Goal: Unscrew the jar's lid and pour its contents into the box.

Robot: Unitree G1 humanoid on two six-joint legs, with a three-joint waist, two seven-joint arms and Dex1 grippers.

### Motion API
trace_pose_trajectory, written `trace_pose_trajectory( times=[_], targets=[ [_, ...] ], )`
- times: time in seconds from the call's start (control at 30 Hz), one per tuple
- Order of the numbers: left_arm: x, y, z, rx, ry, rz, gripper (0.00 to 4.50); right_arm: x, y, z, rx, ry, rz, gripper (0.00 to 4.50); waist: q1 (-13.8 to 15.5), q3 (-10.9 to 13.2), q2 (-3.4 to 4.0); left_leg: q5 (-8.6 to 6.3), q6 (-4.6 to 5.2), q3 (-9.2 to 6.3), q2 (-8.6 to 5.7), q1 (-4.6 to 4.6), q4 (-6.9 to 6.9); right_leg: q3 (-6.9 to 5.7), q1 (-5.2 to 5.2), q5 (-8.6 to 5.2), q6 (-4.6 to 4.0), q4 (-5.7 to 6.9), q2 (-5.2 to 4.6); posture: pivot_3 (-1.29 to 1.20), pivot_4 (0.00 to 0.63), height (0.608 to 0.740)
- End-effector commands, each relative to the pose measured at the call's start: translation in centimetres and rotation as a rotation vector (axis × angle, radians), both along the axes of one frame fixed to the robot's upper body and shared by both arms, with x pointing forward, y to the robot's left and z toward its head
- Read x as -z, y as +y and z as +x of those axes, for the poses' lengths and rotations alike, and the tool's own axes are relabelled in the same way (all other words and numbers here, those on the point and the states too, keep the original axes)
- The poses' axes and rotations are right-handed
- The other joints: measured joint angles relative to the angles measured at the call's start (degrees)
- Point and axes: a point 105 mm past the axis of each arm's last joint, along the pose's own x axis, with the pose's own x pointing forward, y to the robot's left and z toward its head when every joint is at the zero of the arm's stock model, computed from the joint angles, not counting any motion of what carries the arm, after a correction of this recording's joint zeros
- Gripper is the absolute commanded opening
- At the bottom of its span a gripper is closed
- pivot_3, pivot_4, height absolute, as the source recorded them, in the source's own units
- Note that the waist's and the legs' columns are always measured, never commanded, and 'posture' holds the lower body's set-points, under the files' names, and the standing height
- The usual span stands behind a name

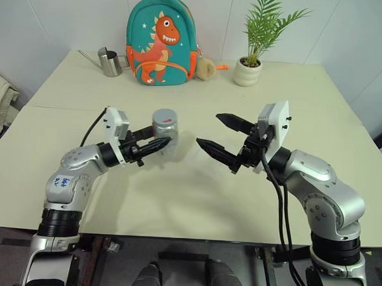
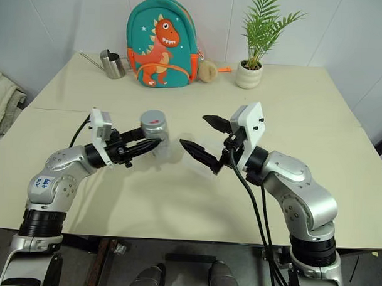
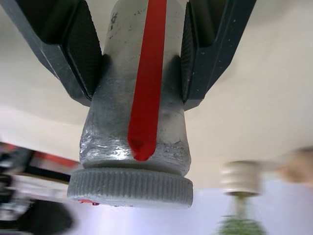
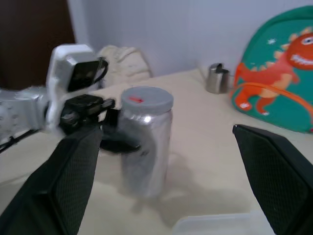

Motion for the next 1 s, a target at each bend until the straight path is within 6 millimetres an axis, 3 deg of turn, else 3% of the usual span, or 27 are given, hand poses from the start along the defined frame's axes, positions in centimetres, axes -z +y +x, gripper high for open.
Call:
trace_pose_trajectory(
  times=[0.03,0.4,0.63,1.0],
  targets=[
    [-1.3,-1.4,-0.5,0.085,-0.05,0.005,1.85,-1.4,1.3,-1.0,0.017,-0.057,0.032,4.5,-0.04,0.0,0.0,0.0,0.0,-0.01,0.0,0.01,-0.02,-0.01,0.0,-0.01,-0.03,0.0,0.0,0.0,0.15,0.74],
    [-0.7,-2.8,-0.4,0.136,-0.153,0.073,1.85,-2.0,3.8,-0.8,0.092,-0.038,0.084,4.5,-0.04,0.0,0.0,0.0,0.0,-0.04,0.02,0.0,-0.18,-0.04,-0.07,-0.04,-0.07,0.0,-0.01,0.0,0.15,0.74],
    [-0.8,-3.2,-0.8,0.162,-0.162,0.062,1.85,-0.8,4.4,-0.5,0.112,-0.007,0.014,4.5,-0.07,0.0,0.0,0.0,0.0,-0.06,0.01,0.0,-0.2,-0.05,-0.08,-0.04,-0.08,0.0,-0.01,0.0,0.15,0.74],
    [-0.8,-3.0,-1.1,0.177,-0.166,0.078,1.85,-0.7,4.8,-0.2,0.097,-0.006,-0.008,4.5,-0.07,0.0,0.0,0.0,0.0,-0.06,0.01,0.0,-0.21,-0.07,-0.08,-0.05,-0.08,0.0,-0.02,0.0,0.15,0.74]
  ],
)
